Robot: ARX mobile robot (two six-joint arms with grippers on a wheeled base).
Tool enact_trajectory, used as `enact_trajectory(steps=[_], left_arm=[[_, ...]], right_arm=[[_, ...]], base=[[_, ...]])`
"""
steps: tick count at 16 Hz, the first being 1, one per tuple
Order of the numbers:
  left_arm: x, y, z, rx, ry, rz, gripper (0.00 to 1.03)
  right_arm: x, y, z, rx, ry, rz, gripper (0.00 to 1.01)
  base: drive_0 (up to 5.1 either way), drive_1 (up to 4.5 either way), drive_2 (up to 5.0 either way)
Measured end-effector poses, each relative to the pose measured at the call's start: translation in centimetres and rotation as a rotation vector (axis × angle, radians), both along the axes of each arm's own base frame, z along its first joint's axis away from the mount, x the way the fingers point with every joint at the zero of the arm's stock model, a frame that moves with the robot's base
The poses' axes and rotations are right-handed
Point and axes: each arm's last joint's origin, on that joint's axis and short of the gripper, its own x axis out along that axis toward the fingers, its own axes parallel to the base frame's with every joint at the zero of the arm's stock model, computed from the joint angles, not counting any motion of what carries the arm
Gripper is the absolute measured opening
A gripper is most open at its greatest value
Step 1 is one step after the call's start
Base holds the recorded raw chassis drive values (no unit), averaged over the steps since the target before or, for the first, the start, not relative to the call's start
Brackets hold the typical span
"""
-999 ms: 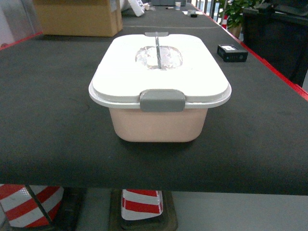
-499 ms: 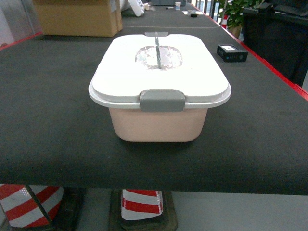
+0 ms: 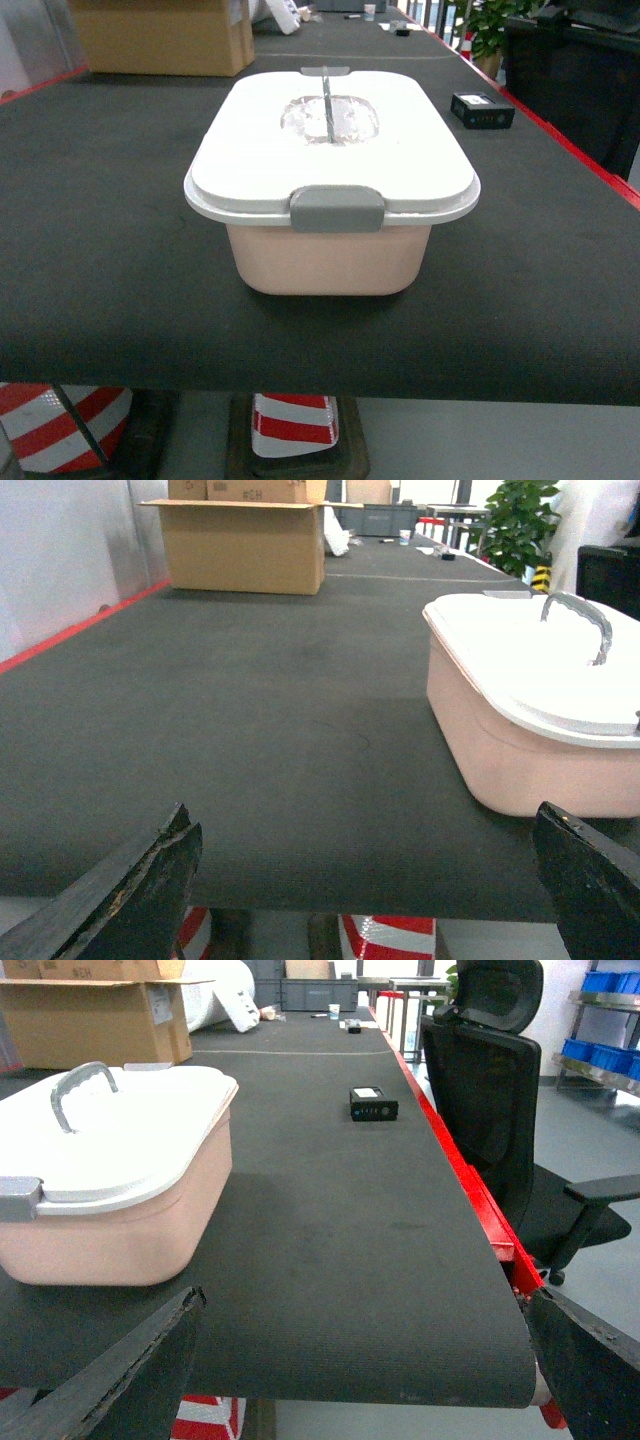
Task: Pick capacitor and pack into box
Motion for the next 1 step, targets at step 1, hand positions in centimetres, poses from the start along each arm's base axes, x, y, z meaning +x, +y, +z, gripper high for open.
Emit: enact_trajectory(steps=[1], left_arm=[[0.0,0.0,0.0,0.0,0.0,0.0,0.98]], right_arm=[[0.0,0.0,0.0,0.0,0.0,0.0,0.98]], base=[[0.0,0.0,0.0]])
